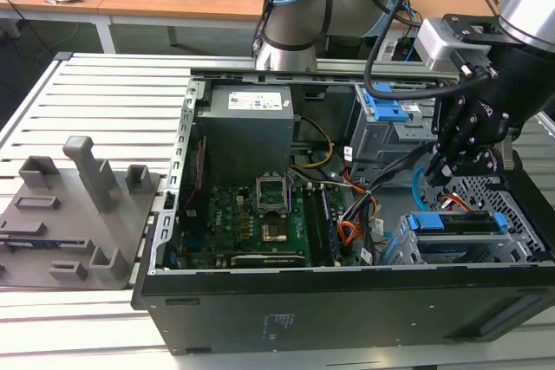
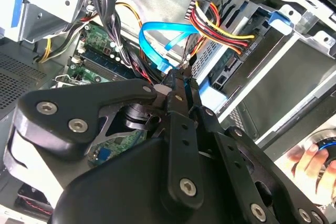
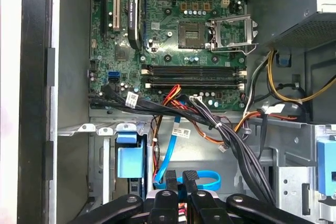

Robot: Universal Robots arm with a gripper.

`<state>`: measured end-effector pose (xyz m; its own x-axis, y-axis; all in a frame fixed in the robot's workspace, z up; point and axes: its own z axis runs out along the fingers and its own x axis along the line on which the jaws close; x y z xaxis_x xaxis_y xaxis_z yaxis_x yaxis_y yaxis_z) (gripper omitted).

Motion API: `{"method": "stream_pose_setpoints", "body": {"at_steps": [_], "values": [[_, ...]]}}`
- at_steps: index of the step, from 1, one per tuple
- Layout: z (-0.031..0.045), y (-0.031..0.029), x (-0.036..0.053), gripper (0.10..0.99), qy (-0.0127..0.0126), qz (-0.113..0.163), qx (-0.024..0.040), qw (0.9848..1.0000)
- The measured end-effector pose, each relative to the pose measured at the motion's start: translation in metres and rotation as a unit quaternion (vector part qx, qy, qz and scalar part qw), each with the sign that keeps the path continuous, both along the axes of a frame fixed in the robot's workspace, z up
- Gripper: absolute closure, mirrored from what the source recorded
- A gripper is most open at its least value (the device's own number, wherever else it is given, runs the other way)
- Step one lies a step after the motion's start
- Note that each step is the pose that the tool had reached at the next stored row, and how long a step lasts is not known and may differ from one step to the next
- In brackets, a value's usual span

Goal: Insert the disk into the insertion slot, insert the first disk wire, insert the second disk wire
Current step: 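Insert the second disk wire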

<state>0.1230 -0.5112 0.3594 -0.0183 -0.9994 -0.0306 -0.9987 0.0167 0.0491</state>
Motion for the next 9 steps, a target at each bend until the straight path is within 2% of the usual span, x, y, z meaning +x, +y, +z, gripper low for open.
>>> {"method": "stream_pose_setpoints", "body": {"at_steps": [5,9], "values": [[0.0,-0.0019,0.0,0.922,0.0,-0.001,0.0,1.0],[0.0,-0.0087,0.0,0.922,0.0,-0.001,0.0,1.0]]}}
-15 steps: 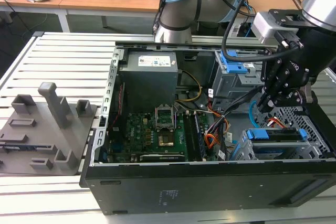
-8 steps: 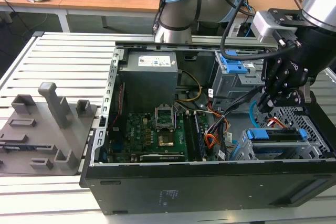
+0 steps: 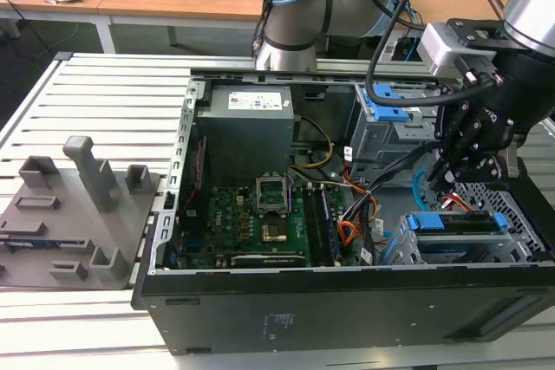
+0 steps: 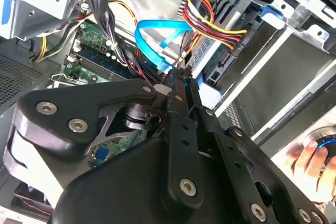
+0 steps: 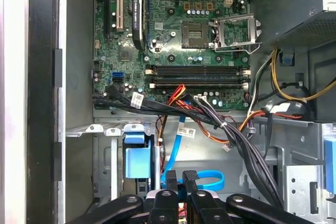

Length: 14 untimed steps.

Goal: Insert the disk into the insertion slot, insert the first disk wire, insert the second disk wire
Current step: 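Insert the second disk wire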

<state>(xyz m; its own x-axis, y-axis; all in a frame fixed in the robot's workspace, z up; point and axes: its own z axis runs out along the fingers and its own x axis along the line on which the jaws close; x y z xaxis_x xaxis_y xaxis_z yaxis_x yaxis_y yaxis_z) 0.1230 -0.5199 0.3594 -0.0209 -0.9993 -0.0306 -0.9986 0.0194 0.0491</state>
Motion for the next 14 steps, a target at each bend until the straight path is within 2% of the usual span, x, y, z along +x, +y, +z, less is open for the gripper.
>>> {"method": "stream_pose_setpoints", "body": {"at_steps": [10,14], "values": [[-0.0003,-0.0117,0.0,0.922,0.0,0.0,0.0,1.0],[-0.0004,-0.0207,0.0,0.922,0.0,0.0,0.0,1.0]]}}
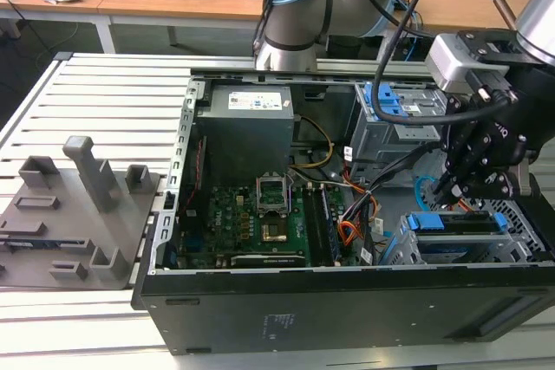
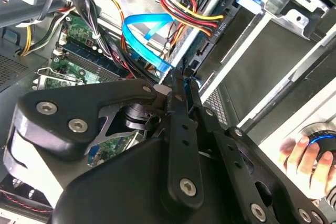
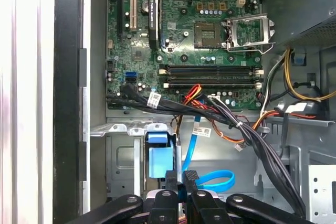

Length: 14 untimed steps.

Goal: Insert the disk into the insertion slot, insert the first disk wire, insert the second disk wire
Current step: 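Insert the second disk wire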

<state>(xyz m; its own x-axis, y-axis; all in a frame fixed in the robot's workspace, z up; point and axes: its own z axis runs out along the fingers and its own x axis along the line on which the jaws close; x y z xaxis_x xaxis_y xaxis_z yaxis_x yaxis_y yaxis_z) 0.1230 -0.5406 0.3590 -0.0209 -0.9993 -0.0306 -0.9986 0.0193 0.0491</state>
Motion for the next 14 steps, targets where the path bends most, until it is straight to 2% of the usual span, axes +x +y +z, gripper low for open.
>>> {"method": "stream_pose_setpoints", "body": {"at_steps": [5,7,14], "values": [[-0.0015,-0.0028,0.011,0.922,0.0005,0.0,0.0,1.0],[-0.0061,-0.004,0.0125,0.922,0.0006,0.0,0.0003,1.0],[-0.0139,-0.0042,0.0198,0.922,0.0007,0.0,0.0003,1.0]]}}
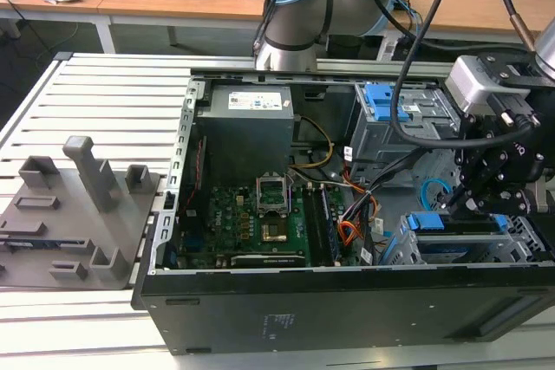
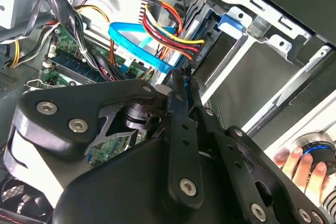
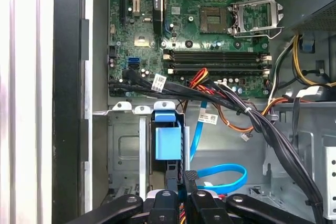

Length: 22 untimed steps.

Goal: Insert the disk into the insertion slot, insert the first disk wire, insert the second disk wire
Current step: 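Insert the second disk wire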

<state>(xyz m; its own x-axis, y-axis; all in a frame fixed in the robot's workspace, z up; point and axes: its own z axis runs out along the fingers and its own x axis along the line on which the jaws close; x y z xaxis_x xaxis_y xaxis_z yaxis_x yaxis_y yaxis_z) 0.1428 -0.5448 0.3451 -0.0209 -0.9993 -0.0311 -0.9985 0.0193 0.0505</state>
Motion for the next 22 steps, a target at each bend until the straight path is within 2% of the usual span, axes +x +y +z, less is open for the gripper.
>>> {"method": "stream_pose_setpoints", "body": {"at_steps": [6,11,12,13,14,15,18,22], "values": [[-0.0062,-0.0005,0.0042,0.922,0.0001,0.0,-0.0001,1.0],[-0.0071,-0.0005,0.0047,0.922,-0.0002,0.0,0.0003,1.0],[-0.0072,-0.0005,0.0047,0.91,0.0,0.0,0.0002,1.0],[-0.007,-0.0005,0.0047,0.847,0.0,0.0,0.0001,1.0],[-0.0067,-0.0006,0.0046,0.847,0.0,0.0,0.0,1.0],[-0.0055,-0.0006,0.0046,0.847,0.0,0.0,0.0,1.0],[0.0074,-0.0006,0.0046,0.847,0.0,0.0,-0.0001,1.0],[0.0171,-0.0006,0.0046,0.847,0.0,0.0,-0.0005,1.0]]}}
